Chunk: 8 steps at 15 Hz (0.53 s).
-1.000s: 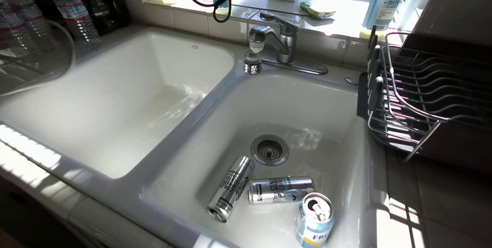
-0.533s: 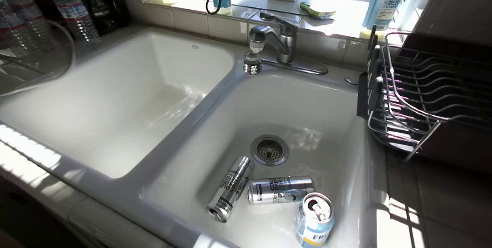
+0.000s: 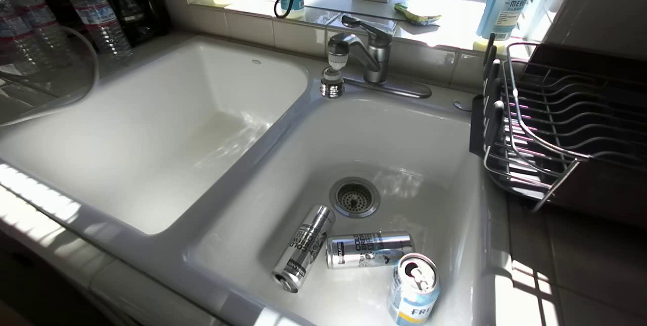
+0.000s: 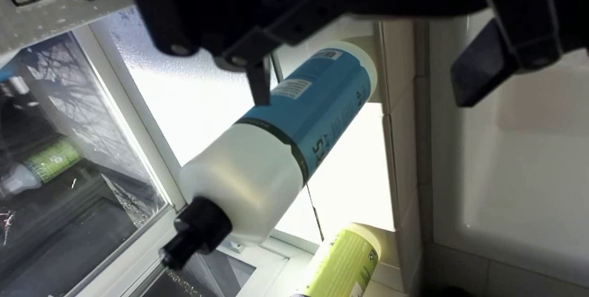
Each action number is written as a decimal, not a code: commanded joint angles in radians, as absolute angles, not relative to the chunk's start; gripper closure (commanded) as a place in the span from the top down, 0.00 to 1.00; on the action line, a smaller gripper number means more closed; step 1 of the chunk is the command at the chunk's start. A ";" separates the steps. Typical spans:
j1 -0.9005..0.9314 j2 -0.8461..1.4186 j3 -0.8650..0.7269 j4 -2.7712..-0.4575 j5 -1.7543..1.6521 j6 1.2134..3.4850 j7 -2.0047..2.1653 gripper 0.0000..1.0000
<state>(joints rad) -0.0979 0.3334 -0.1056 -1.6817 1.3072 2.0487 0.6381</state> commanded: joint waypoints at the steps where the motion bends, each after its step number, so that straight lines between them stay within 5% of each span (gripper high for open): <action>1: -0.123 0.415 -0.093 -1.586 1.337 1.973 0.699 1.00; 8: -0.114 0.388 -0.101 -1.617 1.313 1.993 0.676 1.00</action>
<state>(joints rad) -0.1081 0.3878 -0.1055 -1.6197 1.3169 1.9947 0.6733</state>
